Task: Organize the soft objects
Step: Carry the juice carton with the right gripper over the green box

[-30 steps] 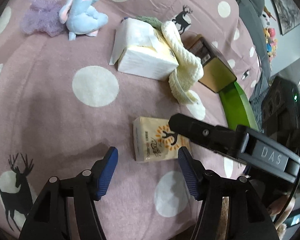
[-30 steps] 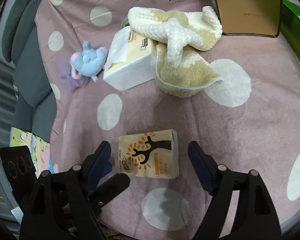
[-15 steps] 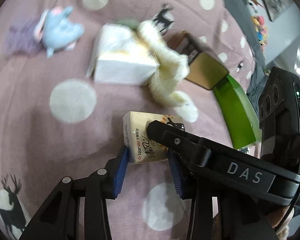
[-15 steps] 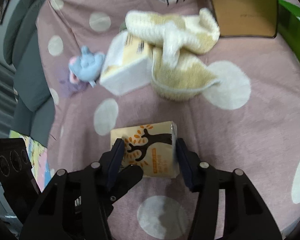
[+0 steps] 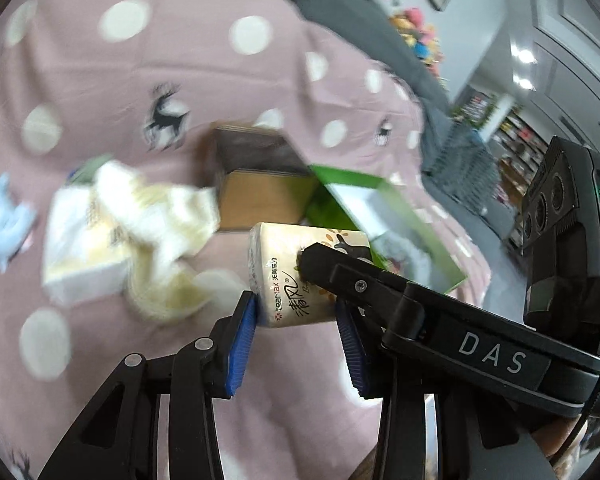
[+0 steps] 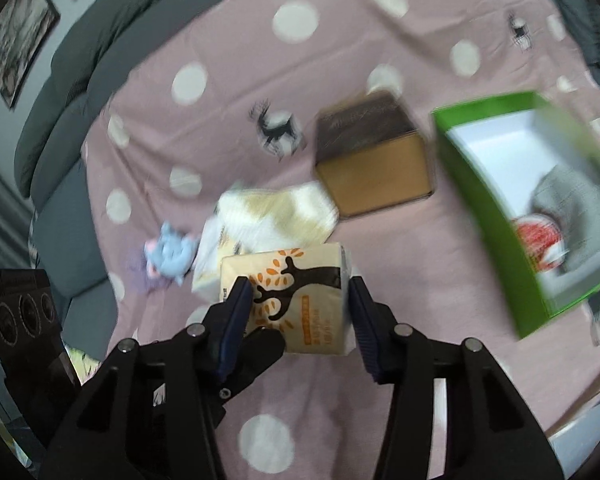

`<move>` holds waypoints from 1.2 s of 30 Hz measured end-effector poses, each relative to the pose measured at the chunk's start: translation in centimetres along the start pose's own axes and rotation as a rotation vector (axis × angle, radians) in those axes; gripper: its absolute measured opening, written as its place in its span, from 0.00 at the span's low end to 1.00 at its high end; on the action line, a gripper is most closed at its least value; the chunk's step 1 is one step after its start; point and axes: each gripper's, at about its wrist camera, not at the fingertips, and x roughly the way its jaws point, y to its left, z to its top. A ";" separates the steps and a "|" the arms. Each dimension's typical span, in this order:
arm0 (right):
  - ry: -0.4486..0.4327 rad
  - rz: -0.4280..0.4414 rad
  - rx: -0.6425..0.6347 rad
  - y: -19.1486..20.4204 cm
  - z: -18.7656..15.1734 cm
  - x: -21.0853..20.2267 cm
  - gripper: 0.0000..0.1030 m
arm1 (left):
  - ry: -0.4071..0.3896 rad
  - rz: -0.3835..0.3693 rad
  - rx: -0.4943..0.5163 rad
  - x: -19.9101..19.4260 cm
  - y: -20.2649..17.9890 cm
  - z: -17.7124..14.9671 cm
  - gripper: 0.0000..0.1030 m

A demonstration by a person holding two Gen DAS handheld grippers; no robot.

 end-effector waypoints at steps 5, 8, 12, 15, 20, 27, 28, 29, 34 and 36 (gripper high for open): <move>-0.105 -0.048 0.070 -3.9 2.4 -3.0 0.45 | -0.006 -0.061 0.087 3.2 -4.0 2.8 0.40; -0.160 -0.080 0.110 -6.3 3.8 -4.4 0.45 | -0.008 -0.104 0.136 5.2 -6.3 4.2 0.40; -0.221 -0.119 0.155 -9.1 4.9 -5.6 0.44 | 0.004 -0.173 0.174 8.1 -8.7 5.5 0.40; -0.251 -0.159 0.189 -11.2 5.8 -6.2 0.43 | 0.020 -0.208 0.190 10.0 -9.9 6.2 0.40; -0.286 -0.233 0.236 -14.4 6.7 -6.6 0.41 | 0.061 -0.264 0.211 13.7 -11.7 6.9 0.40; -0.298 -0.259 0.345 -19.2 6.2 -5.7 0.36 | 0.132 -0.323 0.206 18.5 -13.1 6.2 0.40; -0.298 -0.268 0.360 -19.7 6.0 -5.7 0.36 | 0.137 -0.327 0.211 19.0 -13.3 6.0 0.40; -0.297 -0.280 0.370 -20.1 6.0 -5.6 0.36 | 0.140 -0.330 0.216 19.2 -13.4 5.9 0.40; -0.284 -0.322 0.413 -22.0 5.7 -5.0 0.36 | 0.182 -0.340 0.216 21.0 -14.3 5.1 0.39; -0.284 -0.324 0.426 -22.5 5.5 -4.9 0.35 | 0.187 -0.338 0.221 21.3 -14.4 4.9 0.39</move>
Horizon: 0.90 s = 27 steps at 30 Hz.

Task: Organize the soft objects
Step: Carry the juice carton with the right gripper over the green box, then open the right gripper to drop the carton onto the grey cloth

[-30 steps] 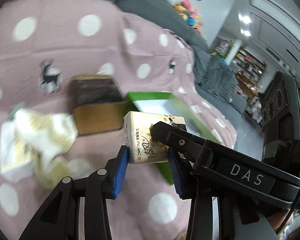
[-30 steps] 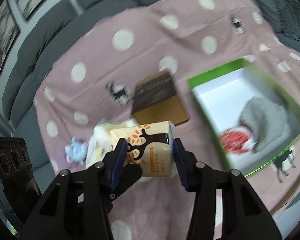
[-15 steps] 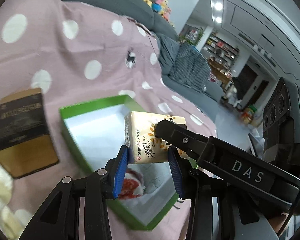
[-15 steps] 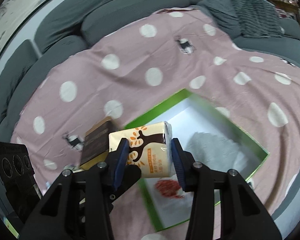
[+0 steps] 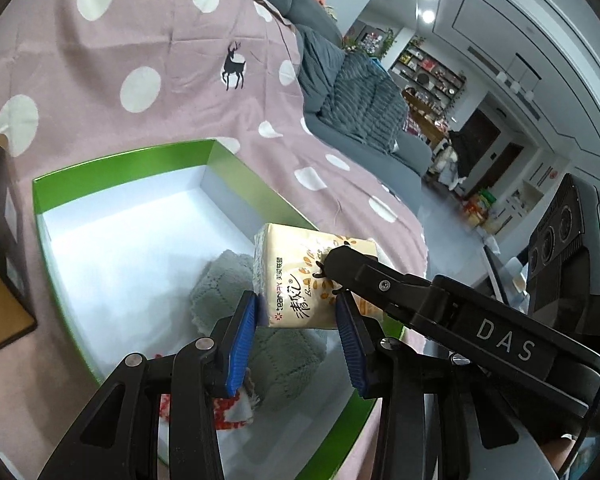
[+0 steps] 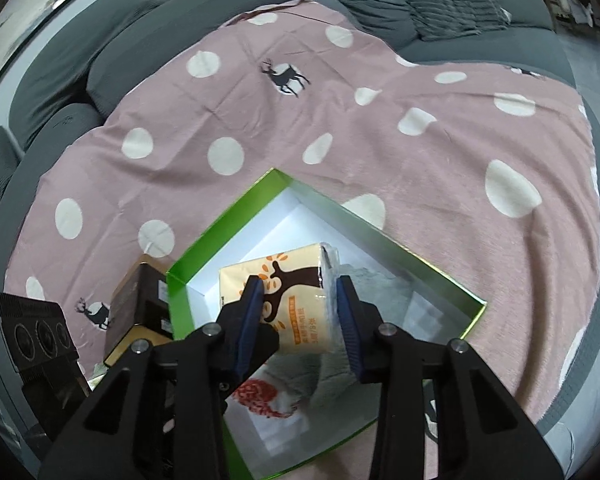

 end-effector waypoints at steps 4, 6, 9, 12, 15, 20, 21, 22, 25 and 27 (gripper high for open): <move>0.004 -0.031 0.013 -0.5 0.0 0.4 0.33 | 0.025 -0.005 -0.010 0.7 0.2 -0.2 0.39; 0.004 -0.037 0.022 -0.7 -0.1 0.5 0.33 | 0.031 -0.002 -0.014 0.9 0.2 -0.3 0.39; 0.009 -0.037 0.033 -1.0 -0.1 0.7 0.33 | 0.037 0.002 -0.016 1.0 0.3 -0.4 0.39; 0.008 -0.039 0.045 -1.3 -0.1 0.8 0.32 | 0.043 0.009 -0.020 1.3 0.3 -0.4 0.39; 0.002 -0.057 0.046 -1.5 -0.1 0.8 0.29 | 0.054 0.017 -0.029 1.7 0.4 -0.4 0.39; 0.008 -0.077 0.056 -1.8 -0.2 1.0 0.28 | 0.068 0.013 -0.050 1.9 0.6 -0.6 0.39; 0.003 -0.075 0.059 -1.8 -0.1 1.0 0.28 | 0.066 0.024 -0.050 1.8 0.6 -0.5 0.39; 0.001 -0.075 0.065 -2.0 -0.1 0.9 0.28 | 0.068 0.038 -0.050 1.7 0.5 -0.5 0.39; 0.001 -0.096 0.071 -2.3 -0.1 0.7 0.29 | 0.064 0.038 -0.046 1.5 0.4 -0.4 0.40; -0.002 -0.113 0.063 -2.3 -0.1 0.5 0.33 | 0.065 0.046 -0.050 1.2 0.4 -0.3 0.44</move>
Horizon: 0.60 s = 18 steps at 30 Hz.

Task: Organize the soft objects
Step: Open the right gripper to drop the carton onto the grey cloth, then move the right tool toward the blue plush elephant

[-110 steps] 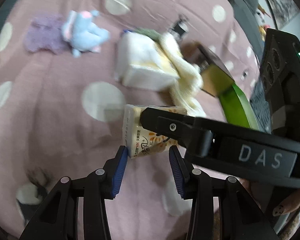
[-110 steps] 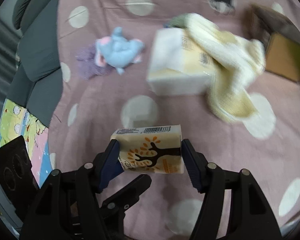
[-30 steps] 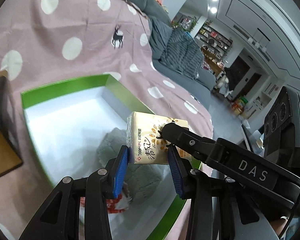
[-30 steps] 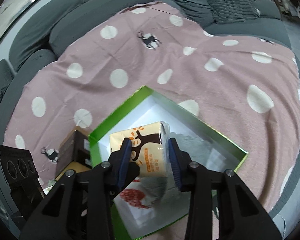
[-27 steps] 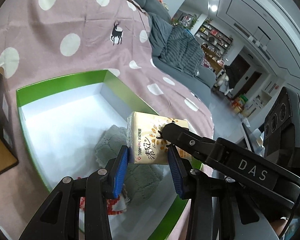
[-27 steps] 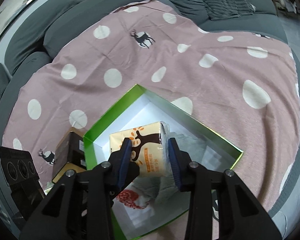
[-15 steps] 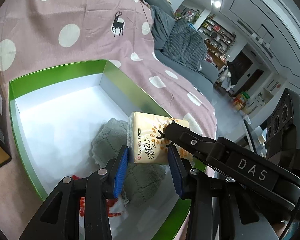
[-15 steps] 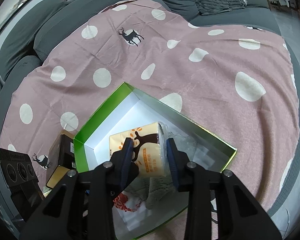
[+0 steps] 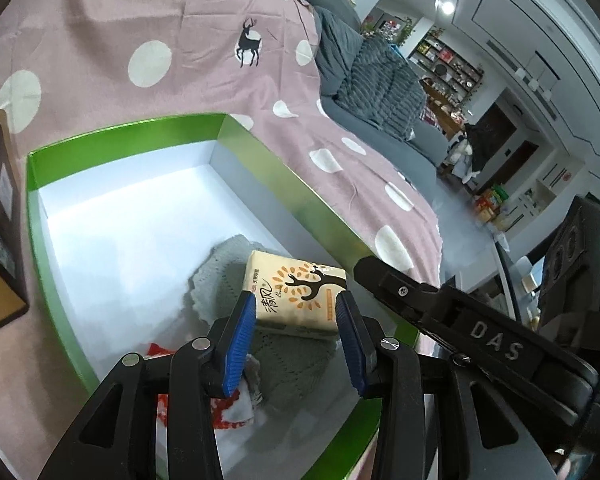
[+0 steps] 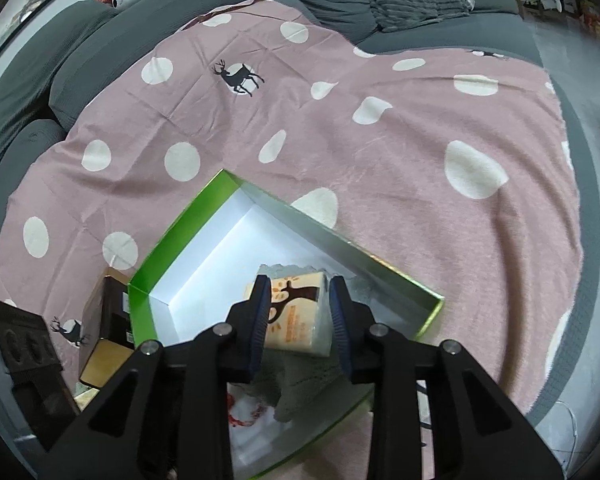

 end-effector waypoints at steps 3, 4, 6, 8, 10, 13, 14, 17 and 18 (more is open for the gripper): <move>-0.028 -0.019 -0.004 0.1 0.1 -0.6 0.55 | -0.001 0.032 0.003 -1.0 0.1 0.1 0.68; -0.039 -0.017 -0.013 0.3 0.1 -1.0 0.58 | -0.018 0.045 0.013 -1.8 0.1 0.1 0.70; -0.061 -0.016 -0.026 0.6 0.0 -1.7 0.66 | -0.038 0.069 0.012 -3.3 0.3 0.0 0.75; -0.073 -0.016 -0.042 1.1 -0.2 -2.5 0.75 | -0.055 0.090 0.004 -4.6 0.7 -0.2 0.78; -0.089 -0.016 -0.069 1.7 -0.4 -3.3 0.79 | -0.078 0.107 -0.011 -6.7 1.3 -0.7 0.78; -0.109 -0.015 -0.094 2.5 -0.7 -4.4 0.87 | -0.104 0.153 -0.031 -9.7 2.1 -1.4 0.83; -0.111 -0.014 -0.098 2.7 -0.9 -4.6 0.87 | -0.117 0.171 -0.037 -10.8 2.4 -1.9 0.83; -0.104 -0.003 -0.109 3.3 -1.8 -5.4 0.89 | -0.159 0.238 -0.073 -14.7 3.9 -3.6 0.83; -0.100 -0.002 -0.115 3.6 -2.1 -5.6 0.90 | -0.172 0.256 -0.092 -15.9 4.5 -4.2 0.83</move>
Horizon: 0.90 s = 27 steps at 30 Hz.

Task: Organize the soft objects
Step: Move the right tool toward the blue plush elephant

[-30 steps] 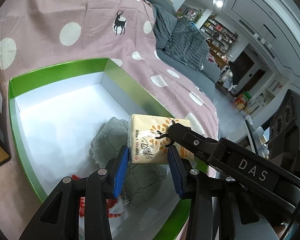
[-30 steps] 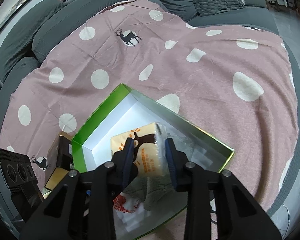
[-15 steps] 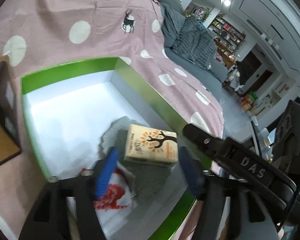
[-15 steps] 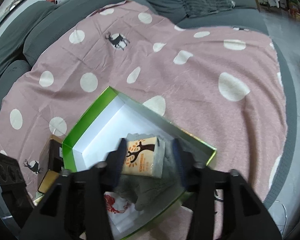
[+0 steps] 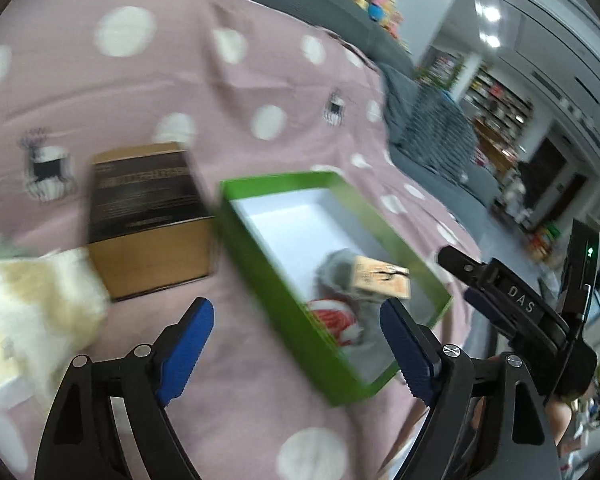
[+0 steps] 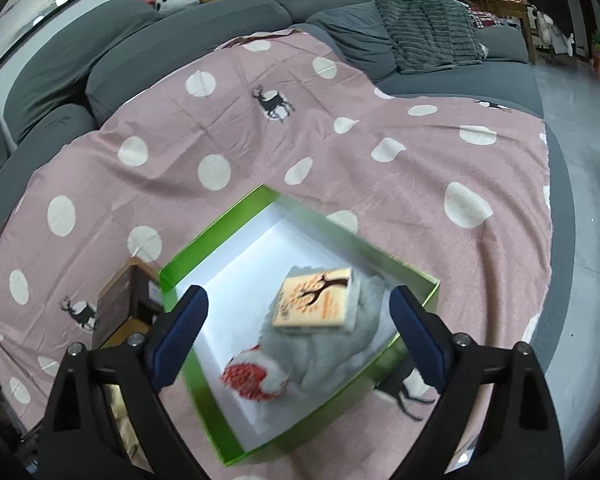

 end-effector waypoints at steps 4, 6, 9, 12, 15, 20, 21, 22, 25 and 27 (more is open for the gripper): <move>0.024 -0.007 -0.060 1.8 -1.2 -0.9 0.91 | -0.037 0.083 -0.076 -4.0 3.6 -1.6 0.83; 0.030 0.005 -0.092 2.9 -2.1 -1.6 0.91 | -0.060 0.139 -0.110 -6.1 5.4 -2.6 0.83; 0.061 0.055 -0.152 5.0 -3.7 -2.7 0.91 | -0.091 0.233 -0.179 -9.8 9.3 -4.8 0.83; 0.087 0.093 -0.215 7.3 -5.4 -3.6 0.91 | -0.114 0.302 -0.275 -12.6 12.6 -7.0 0.83; 0.111 0.123 -0.271 9.8 -6.8 -4.2 0.91 | -0.130 0.399 -0.368 -15.6 16.5 -9.9 0.83; 0.157 0.208 -0.388 15.1 -9.8 -5.2 0.91 | -0.144 0.561 -0.441 -19.1 20.5 -13.9 0.83; 0.169 0.232 -0.419 16.6 -10.6 -5.4 0.91 | -0.146 0.575 -0.462 -19.7 21.3 -14.7 0.83; 0.176 0.246 -0.436 17.4 -11.0 -5.4 0.91 | -0.148 0.583 -0.494 -20.3 22.2 -15.5 0.83; 0.227 0.328 -0.505 21.2 -13.2 -5.5 0.91 | -0.164 0.608 -0.577 -21.4 24.4 -17.3 0.83; 0.268 0.390 -0.541 23.8 -14.7 -5.3 0.91 | -0.176 0.617 -0.612 -21.9 25.4 -18.0 0.83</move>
